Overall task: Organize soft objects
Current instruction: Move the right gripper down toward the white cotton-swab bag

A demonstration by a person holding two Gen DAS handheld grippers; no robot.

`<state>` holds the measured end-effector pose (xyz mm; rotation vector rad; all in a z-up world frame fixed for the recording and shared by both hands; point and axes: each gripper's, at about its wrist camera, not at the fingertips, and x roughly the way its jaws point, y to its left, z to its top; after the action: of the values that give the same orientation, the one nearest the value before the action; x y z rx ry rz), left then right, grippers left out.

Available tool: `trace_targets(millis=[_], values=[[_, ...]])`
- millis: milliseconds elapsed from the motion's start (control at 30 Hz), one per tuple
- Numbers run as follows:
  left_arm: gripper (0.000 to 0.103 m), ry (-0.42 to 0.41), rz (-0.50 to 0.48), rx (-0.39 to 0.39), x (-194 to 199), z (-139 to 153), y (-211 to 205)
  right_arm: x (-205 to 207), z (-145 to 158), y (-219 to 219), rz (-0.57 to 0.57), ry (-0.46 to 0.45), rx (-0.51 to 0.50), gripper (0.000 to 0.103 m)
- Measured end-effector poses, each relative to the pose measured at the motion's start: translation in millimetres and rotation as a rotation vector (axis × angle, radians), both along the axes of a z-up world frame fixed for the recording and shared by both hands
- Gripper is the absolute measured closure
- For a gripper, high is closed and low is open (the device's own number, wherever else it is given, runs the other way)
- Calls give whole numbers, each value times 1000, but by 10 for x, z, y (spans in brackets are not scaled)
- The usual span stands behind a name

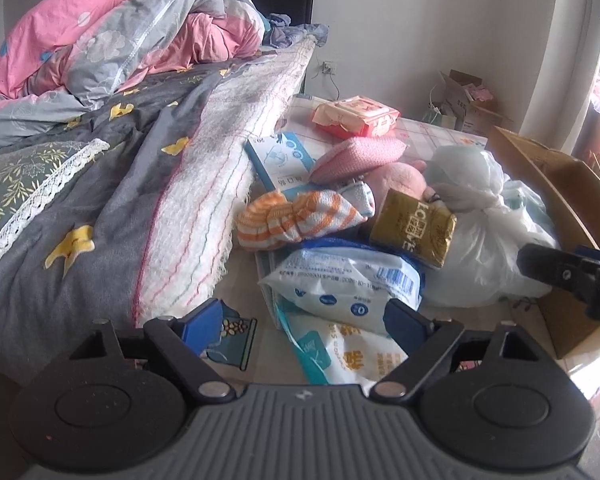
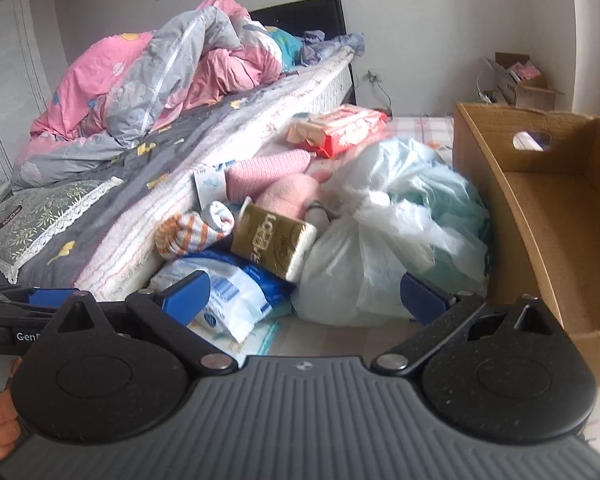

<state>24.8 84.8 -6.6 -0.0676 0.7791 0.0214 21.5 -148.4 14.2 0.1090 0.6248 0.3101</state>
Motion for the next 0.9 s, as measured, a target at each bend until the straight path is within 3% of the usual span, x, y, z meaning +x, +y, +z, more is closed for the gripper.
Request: trace_targets(millis=[133,333,433,600,767,900], values=[[26,-11,7,-16,195,40,63,195,131,67,18,-25,20,4],[39,4,1,-54,349,-28,103,380,157,158,35,-18,31,17],[48,42,-25,-58,379,-113,74,429,59,167,44,32,46,33],[75,101,-33,-73,445,-212,73,451,-253,180,73,154,100,54],[81,126,-44,-33,473,-240,30,371,-426,227,109,193,103,57],[86,158,-31,-14,524,-315,18,384,-358,379,199,152,41,55]])
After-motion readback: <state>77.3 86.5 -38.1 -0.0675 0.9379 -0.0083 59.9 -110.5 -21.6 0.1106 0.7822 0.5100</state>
